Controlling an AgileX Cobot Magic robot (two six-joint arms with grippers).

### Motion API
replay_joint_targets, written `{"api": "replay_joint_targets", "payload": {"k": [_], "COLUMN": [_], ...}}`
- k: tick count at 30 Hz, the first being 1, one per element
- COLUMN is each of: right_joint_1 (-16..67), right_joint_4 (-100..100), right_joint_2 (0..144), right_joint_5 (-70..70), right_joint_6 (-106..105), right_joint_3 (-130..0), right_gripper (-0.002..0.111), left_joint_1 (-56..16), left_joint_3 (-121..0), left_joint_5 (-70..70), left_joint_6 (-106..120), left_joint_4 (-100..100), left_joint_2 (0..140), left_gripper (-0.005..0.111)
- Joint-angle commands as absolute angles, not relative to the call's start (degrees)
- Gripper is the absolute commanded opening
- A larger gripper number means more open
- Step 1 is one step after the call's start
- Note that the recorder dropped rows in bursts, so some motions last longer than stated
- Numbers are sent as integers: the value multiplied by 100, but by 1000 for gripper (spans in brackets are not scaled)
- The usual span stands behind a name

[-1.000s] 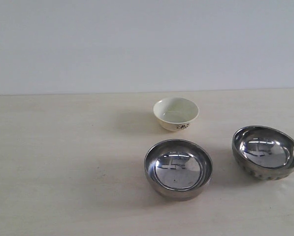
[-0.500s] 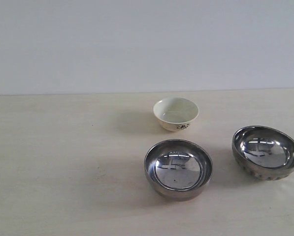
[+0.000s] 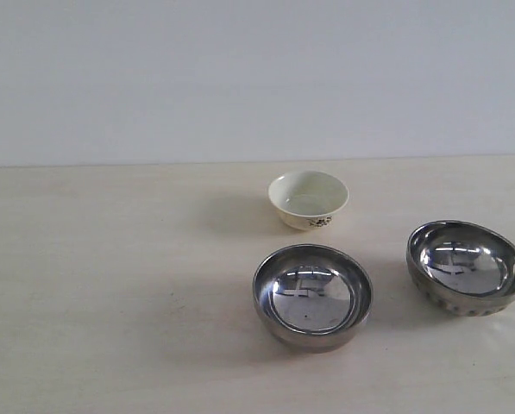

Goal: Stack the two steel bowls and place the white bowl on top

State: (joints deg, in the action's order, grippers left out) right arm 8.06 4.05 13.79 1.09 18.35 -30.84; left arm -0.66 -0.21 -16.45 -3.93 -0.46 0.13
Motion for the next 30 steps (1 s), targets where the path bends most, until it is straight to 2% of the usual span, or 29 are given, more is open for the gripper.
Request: {"api": "replay_joint_targets", "payload": {"k": [1,3,5,8,10,12,15,22,30], "right_joint_1": [799,799,799,799,799,799,784,701,-100], "right_joint_4": [507,507,507,518,611,710,792,1612,1566], "right_joint_2": [2560,3065,3621,4406,4969,5525,6316,7692,8882], "right_joint_5": [-1090,-1410,-1695,-2180,-2519,-2824,-3236,-3202,-2912], "right_joint_6": [1468,1414,1401,1298,1288,1288,1383,2207,2034], "right_joint_3": [-3985,-4275,-4526,-4796,-4952,-5059,-5213,-5221,-5221], "right_gripper": [0,2,10,33,54,66,68,68,68], "left_joint_1": [-52,-52,-52,-52,-52,-52,-52,-52,-52], "left_joint_3": [0,0,0,0,0,0,0,0,0], "left_joint_5": [-1630,-1630,-1630,-1630,-1630,-1630,-1630,-1630,-1630], "left_joint_6": [-443,-443,-443,-443,-443,-443,-443,-443,-443], "left_joint_4": [-38,-38,-38,-38,-38,-38,-38,-38,-38], "left_joint_2": [0,0,0,0,0,0,0,0,0], "left_gripper": [4,4,4,4,4,4,4,4,4]}}
